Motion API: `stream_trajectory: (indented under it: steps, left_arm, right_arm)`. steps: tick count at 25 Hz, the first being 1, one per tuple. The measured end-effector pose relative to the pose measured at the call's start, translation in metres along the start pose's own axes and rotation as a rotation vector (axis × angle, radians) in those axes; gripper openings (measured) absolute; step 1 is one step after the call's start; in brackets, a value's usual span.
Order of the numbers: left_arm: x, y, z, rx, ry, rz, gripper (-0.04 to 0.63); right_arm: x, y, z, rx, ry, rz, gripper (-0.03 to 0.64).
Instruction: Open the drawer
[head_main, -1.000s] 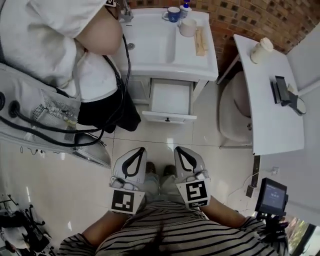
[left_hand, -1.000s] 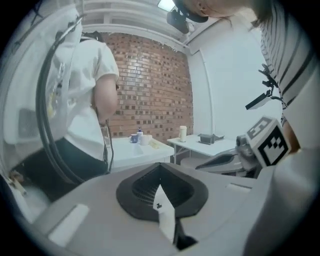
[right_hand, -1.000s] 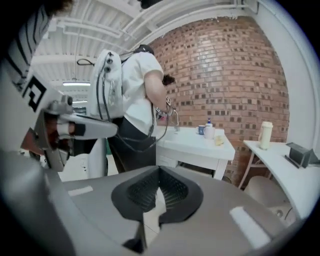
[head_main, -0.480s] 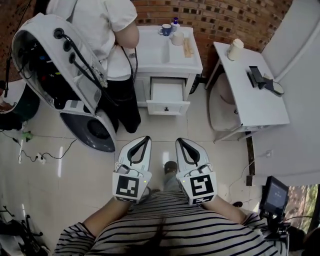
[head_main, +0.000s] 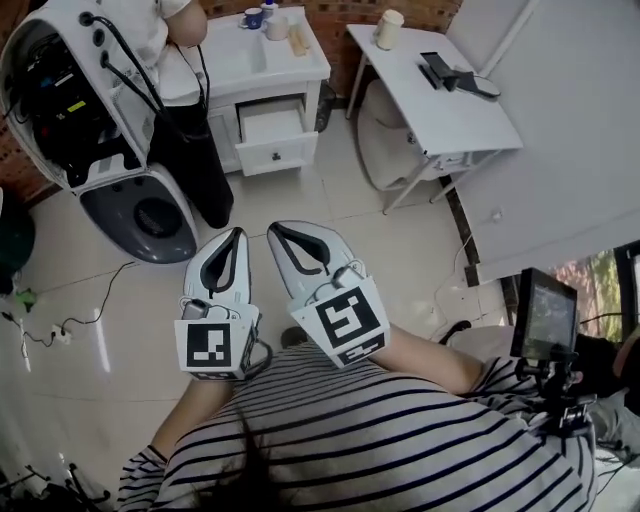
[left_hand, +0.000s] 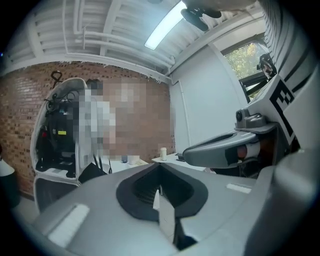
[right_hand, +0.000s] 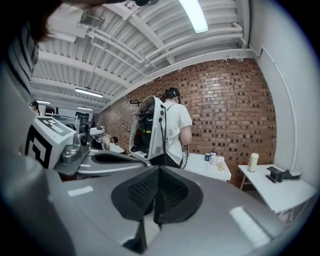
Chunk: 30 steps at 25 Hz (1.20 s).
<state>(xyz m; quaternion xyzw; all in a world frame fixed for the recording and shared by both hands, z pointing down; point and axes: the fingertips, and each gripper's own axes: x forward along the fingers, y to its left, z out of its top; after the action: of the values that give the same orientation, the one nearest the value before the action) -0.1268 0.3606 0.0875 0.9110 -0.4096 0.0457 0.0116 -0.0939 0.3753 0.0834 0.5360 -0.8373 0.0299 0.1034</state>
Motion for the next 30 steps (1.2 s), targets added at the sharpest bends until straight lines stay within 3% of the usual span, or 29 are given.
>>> stream_trajectory:
  steps: [13,17,30]
  left_arm:
    - [0.009,-0.034,0.001,-0.009,0.032,0.038,0.014]
    - [0.024,-0.042,0.002,0.006,0.025,0.015,0.014]
    - [0.023,-0.049,0.001,0.019,0.029,0.022,0.014]
  right_arm:
    - [-0.024,-0.018,-0.006,0.040,0.014,0.037,0.002]
    - [-0.021,-0.031,-0.004,0.058,0.016,0.050,0.002]
    - [-0.024,-0.018,-0.002,0.039,0.010,0.111,0.002]
